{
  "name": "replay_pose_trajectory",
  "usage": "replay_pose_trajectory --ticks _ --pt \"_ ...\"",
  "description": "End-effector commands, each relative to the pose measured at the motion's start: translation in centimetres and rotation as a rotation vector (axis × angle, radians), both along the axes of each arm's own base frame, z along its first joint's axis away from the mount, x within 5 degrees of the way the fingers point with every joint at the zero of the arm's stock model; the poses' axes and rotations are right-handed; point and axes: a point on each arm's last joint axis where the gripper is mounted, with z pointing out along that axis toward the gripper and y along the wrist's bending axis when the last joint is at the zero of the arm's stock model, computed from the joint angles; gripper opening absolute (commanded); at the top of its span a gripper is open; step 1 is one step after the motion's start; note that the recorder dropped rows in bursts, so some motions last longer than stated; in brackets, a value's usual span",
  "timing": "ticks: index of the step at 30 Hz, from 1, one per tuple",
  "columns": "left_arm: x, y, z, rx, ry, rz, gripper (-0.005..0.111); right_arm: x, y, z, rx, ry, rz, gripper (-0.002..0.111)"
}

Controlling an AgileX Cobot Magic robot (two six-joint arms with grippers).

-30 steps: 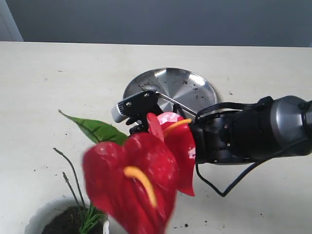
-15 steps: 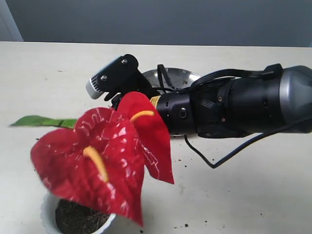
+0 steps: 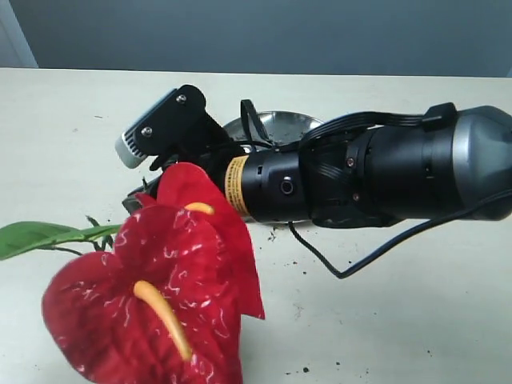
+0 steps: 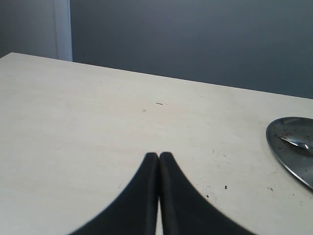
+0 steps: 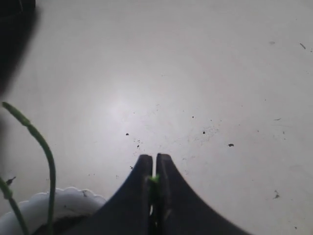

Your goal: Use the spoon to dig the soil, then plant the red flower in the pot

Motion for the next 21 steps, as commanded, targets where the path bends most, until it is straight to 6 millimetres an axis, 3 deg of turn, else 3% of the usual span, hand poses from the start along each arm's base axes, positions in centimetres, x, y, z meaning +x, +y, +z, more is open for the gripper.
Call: replay_pose_trajectory --ticks 1,7,21 --pt "-0.01 0.01 0.07 0.002 -0.015 0.0 0.0 -0.25 0.15 0.31 0.013 -0.017 0.031 0.003" --pt "-0.01 0.01 0.07 0.002 -0.015 0.0 0.0 -0.27 0.16 0.31 0.014 -0.014 0.033 0.025" --pt "-0.01 0.01 0.07 0.002 -0.015 0.0 0.0 -0.39 0.26 0.47 0.039 0.012 0.033 0.026"
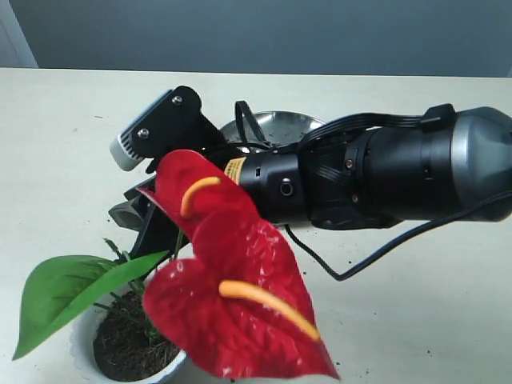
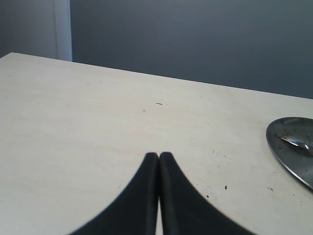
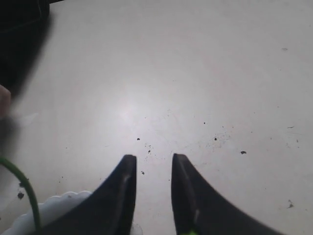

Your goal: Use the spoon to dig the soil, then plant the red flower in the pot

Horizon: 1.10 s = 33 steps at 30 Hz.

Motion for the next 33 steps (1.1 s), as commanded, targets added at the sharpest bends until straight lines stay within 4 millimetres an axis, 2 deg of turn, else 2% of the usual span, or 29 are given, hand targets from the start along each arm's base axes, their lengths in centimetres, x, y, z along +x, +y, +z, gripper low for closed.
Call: replay_pose_trajectory --ticks 1,6,11,14,18,21,24,28,33 --pt "0.0 0.0 0.1 0.002 -0.015 0.0 0.0 -0.1 0.1 0.3 0.017 0.005 0.005 0.026" --pt "0.0 0.0 0.1 0.002 -0.015 0.0 0.0 -0.1 0.1 0.3 0.018 0.004 0.005 0.028" --pt "0.0 0.0 0.1 0.002 -0.015 0.0 0.0 0.2 0.4 1.0 0.039 0.002 -0.009 0.05" --pt "0.0 0.0 0.1 0.002 -0.015 0.0 0.0 0.4 0.8 1.8 0.065 -0.006 -0.013 0.056" --pt "0.0 0.0 0.1 0.002 -0.015 0.0 0.0 0.8 1.4 3.0 0.102 -0.027 -0.013 0.056" --pt "0.0 0.0 0.1 0.002 -0.015 0.0 0.0 0.8 1.5 3.2 0.11 -0.003 -0.024 0.056" --pt "0.0 0.0 0.1 0.002 -0.015 0.0 0.0 0.4 1.2 2.3 0.092 0.059 -0.031 0.056" --pt "0.0 0.0 0.1 0.002 -0.015 0.0 0.0 -1.1 1.0 1.0 0.044 0.104 -0.009 0.056" --pt "0.0 0.0 0.1 0.002 -0.015 0.0 0.0 -2.0 1.2 0.7 0.029 0.103 0.011 0.056"
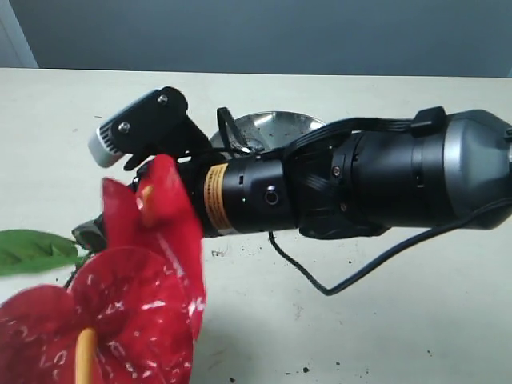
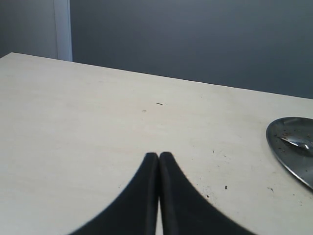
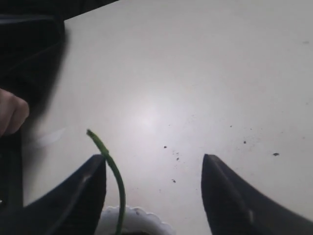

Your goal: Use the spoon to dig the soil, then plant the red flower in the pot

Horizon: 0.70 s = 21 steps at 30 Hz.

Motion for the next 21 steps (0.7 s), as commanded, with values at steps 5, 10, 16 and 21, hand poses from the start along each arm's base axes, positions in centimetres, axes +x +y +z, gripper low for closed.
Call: replay_pose_trajectory --ticks 5,10,16,21 --pt "0.0 0.0 0.1 0.002 -0.015 0.0 0.0 -0.3 0.0 0.0 -0.013 -0.01 0.003 0.056" --pt "0.0 0.0 0.1 0.002 -0.015 0.0 0.0 0.3 0.7 1.3 0.008 -0.06 -0.017 0.056" --pt "0.0 0.0 0.1 0.002 -0.015 0.0 0.0 1.0 1.2 2.5 0.017 -0.1 -0.045 0.056" --pt "0.0 0.0 0.1 0.002 -0.015 0.0 0.0 1.1 1.1 2.4 0.006 -0.105 -0.059 0.056"
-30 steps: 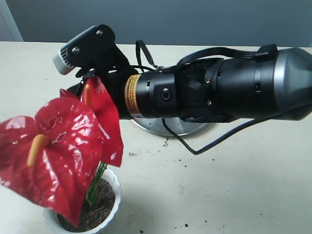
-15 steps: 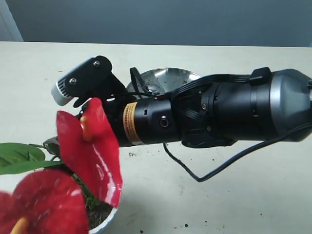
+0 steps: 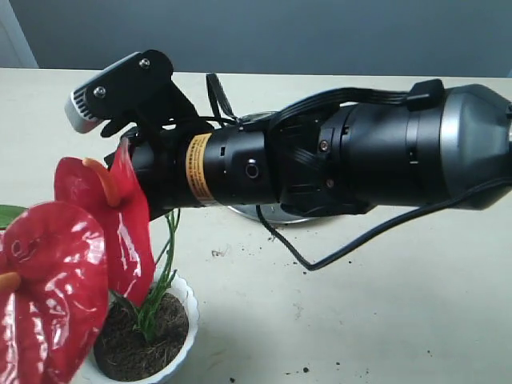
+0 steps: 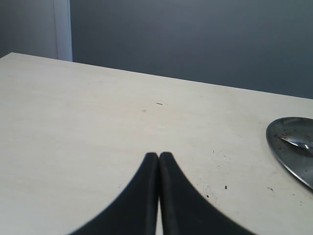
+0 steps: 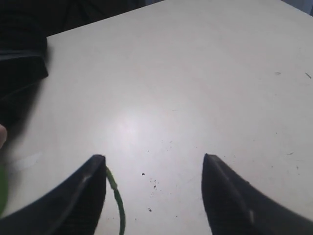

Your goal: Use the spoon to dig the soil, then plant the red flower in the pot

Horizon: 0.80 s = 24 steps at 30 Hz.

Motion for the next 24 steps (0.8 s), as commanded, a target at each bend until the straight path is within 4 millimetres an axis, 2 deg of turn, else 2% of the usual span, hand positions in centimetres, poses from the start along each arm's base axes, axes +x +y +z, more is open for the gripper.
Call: replay_pose_trajectory --ticks 1,8,16,24 --pt "0.0 0.0 0.1 0.002 -0.015 0.0 0.0 0.1 0.0 0.2 -0.004 -0.02 -0.003 0.056" --pt "0.0 0.0 0.1 0.002 -0.015 0.0 0.0 0.3 0.0 0.5 -0.011 -0.046 -0.015 0.056" --pt "0.0 0.0 0.1 0.002 -0.015 0.0 0.0 0.8 0.6 2.2 0.023 -0.087 -0.022 0.056" --pt "0.0 0.0 0.1 0.002 -0.015 0.0 0.0 1.3 -0.1 3.1 -0.004 -0.131 -0.095 0.056"
